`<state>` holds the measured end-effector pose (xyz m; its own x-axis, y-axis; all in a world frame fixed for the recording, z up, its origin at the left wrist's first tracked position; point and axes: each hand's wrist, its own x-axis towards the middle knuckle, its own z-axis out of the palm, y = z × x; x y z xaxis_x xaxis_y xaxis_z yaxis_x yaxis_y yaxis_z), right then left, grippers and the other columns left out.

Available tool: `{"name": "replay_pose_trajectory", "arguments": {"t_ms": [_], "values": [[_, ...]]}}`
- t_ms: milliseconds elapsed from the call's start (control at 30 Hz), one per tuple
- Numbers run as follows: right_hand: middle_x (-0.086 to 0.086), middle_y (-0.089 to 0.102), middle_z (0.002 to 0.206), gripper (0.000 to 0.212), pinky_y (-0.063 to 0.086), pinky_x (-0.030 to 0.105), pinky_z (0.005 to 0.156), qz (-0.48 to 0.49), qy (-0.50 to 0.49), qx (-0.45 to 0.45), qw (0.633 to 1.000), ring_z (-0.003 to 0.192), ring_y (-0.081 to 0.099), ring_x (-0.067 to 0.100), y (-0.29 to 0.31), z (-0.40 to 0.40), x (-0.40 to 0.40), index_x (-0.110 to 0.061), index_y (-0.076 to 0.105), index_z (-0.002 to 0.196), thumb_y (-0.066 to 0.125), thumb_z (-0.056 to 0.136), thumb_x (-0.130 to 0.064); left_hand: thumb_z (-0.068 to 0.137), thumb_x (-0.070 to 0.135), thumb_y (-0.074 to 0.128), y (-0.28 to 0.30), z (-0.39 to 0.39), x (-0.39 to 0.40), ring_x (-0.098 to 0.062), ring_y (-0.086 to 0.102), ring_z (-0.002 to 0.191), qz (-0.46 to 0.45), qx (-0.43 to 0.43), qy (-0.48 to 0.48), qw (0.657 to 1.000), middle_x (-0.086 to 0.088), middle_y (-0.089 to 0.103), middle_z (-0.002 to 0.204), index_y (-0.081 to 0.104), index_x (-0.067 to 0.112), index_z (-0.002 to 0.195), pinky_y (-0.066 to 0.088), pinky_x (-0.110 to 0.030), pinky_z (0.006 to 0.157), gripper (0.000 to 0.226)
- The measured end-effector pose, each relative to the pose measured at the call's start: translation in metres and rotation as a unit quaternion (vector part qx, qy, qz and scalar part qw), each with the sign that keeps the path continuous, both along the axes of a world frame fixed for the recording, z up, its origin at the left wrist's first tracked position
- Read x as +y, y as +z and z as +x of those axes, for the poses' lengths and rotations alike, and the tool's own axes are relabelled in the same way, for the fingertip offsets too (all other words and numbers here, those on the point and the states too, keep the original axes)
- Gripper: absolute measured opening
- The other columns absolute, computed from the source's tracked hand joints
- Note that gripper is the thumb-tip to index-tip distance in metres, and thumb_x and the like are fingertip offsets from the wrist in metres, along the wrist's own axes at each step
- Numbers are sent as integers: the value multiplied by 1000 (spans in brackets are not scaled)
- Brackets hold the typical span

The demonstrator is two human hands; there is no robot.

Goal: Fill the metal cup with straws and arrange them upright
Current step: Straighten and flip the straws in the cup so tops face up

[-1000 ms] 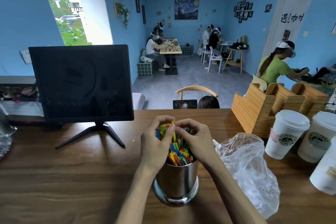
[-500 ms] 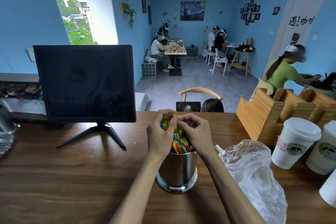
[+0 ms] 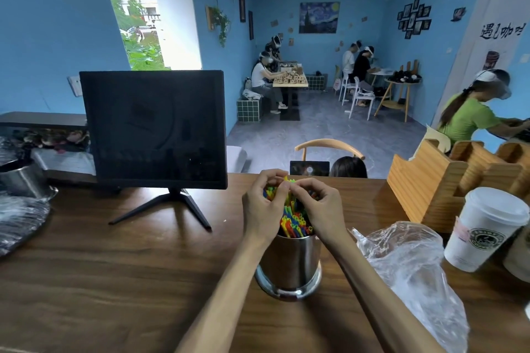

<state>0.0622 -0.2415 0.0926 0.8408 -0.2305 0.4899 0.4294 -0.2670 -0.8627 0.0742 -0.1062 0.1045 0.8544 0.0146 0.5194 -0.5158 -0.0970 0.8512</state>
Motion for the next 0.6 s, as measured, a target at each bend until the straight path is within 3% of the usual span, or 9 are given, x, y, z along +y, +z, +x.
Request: {"name": "replay_pose_trajectory", "arguments": {"t_ms": [200, 300, 433, 600], "values": [[-8, 76, 93, 10, 57, 46, 85, -20, 24, 28, 999, 91, 70, 12, 7, -2, -6, -25, 78, 91, 70, 88, -29, 93, 25, 70, 11, -1, 2, -8, 62, 101, 56, -8, 39, 998, 19, 65, 95, 65, 45, 97, 55, -37, 90, 21], [-10, 76, 94, 11, 59, 38, 84, -42, 50, 33, 997, 93, 71, 11, 11, -5, -10, -28, 78, 97, 74, 88, -32, 93, 18, 69, 31, 2, 5, -10, 65, 95, 26, -29, 32, 999, 12, 67, 92, 69, 37, 98, 57, -40, 86, 19], [-16, 76, 90, 6, 55, 20, 81, -74, 69, 36, 994, 92, 69, 2, 21, -9, -12, -30, 79, 94, 77, 88, -32, 96, 15, 65, 67, 2, 8, -9, 64, 89, -23, -60, 19, 998, 8, 67, 93, 65, 26, 101, 55, -30, 75, 12], [-17, 75, 91, 4, 53, 26, 86, -106, 95, 35, 989, 96, 67, 2, 33, -9, -15, -33, 78, 88, 76, 89, -31, 100, 6, 57, 99, 1, 18, -10, 68, 93, -103, -84, -12, 991, -2, 70, 96, 58, 22, 104, 52, -21, 65, 17]]}}
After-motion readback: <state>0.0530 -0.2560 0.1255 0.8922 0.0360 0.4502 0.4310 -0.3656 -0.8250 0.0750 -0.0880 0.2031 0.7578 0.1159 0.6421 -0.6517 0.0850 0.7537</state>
